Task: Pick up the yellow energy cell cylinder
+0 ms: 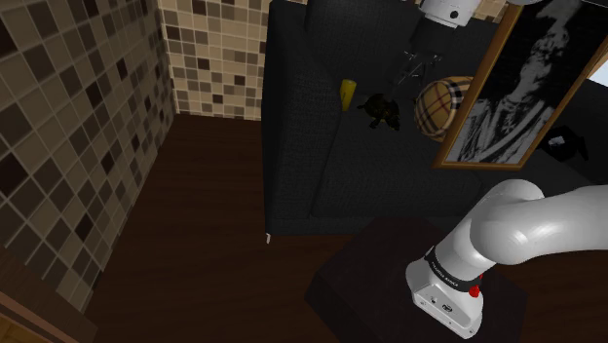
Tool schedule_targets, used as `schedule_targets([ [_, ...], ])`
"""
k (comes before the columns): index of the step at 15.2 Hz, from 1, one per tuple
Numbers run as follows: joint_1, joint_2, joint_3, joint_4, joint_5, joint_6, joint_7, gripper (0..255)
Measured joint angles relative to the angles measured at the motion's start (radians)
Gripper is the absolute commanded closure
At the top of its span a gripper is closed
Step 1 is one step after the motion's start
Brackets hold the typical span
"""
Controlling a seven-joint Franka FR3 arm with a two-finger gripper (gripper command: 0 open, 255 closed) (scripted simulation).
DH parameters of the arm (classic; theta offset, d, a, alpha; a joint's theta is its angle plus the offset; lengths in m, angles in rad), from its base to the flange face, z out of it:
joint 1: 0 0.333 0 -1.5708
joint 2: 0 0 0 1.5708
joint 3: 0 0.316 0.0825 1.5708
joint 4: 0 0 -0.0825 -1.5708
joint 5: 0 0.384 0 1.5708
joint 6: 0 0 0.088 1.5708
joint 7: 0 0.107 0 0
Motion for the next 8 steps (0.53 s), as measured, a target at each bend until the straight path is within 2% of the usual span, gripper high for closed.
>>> schedule_targets([
  [3, -0.006, 0.027, -0.015, 0.005, -0.011, 0.020, -0.020, 0],
  [8, -0.030, 0.167, -0.072, 0.064, -0.050, 0.089, -0.095, 0],
])
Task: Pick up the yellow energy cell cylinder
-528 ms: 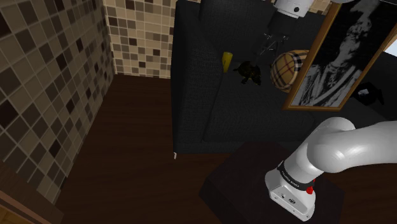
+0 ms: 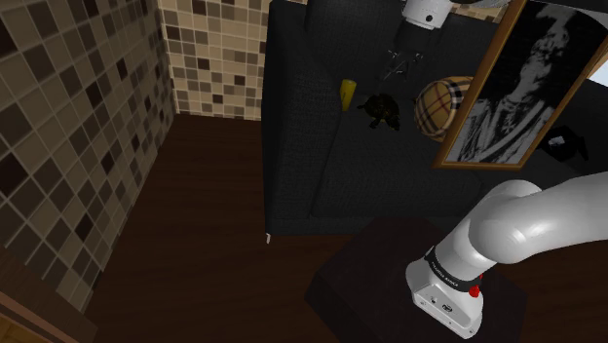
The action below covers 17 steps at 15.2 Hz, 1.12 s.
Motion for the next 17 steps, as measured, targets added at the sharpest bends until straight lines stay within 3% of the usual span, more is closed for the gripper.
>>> schedule_targets([
  [9, -0.039, 0.288, -0.102, 0.170, -0.035, 0.103, -0.143, 0],
  [17, -0.075, 0.580, -0.166, 0.421, -0.013, 0.131, -0.261, 0],
])
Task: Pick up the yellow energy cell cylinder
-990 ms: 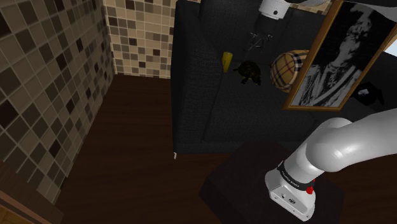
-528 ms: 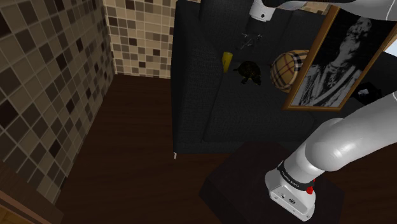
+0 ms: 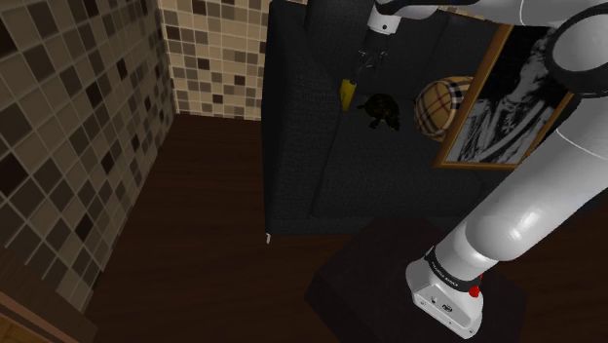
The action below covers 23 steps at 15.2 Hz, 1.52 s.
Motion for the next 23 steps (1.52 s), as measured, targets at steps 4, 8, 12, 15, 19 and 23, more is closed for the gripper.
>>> schedule_targets([
  [4, -0.031, 0.162, -0.023, 0.169, 0.026, -0.014, -0.061, 0],
  [8, -0.065, 0.318, -0.033, 0.348, 0.053, -0.044, -0.106, 0],
  [12, -0.101, 0.463, -0.035, 0.523, 0.076, -0.081, -0.136, 0],
  [15, -0.102, 0.469, -0.035, 0.495, 0.077, -0.046, -0.141, 0],
  [19, -0.101, 0.473, -0.035, 0.449, 0.078, 0.002, -0.144, 0],
  [23, -0.101, 0.476, -0.034, 0.448, 0.079, 0.008, -0.144, 255],
])
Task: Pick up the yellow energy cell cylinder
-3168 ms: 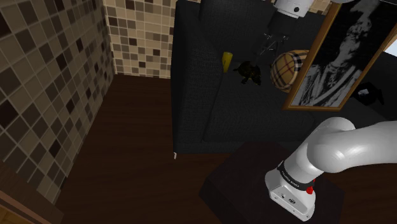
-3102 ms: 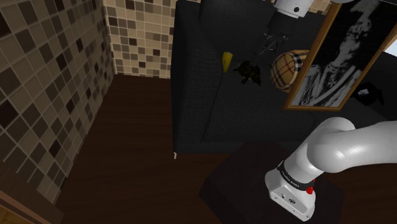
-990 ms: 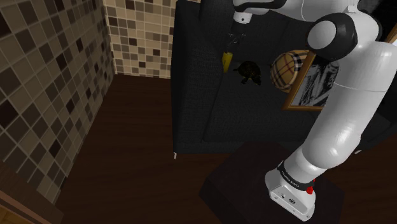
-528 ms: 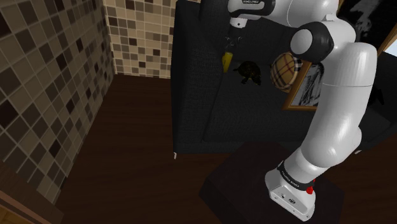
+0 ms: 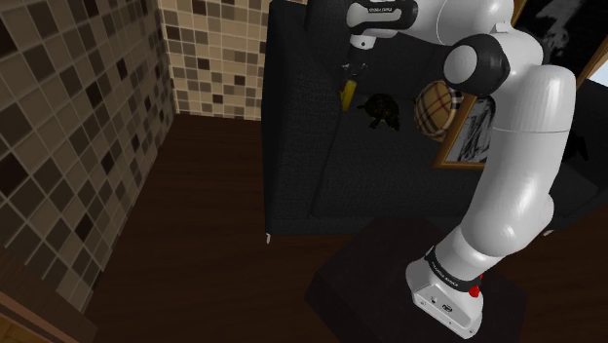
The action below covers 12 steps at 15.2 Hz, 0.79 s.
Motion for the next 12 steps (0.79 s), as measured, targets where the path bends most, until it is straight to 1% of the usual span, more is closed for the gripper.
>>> schedule_targets([
  [7, 0.000, -0.001, 0.000, -0.001, 0.000, 0.001, 0.000, 255],
  [12, -0.004, 0.004, -0.001, 0.059, 0.000, -0.055, 0.001, 255],
])
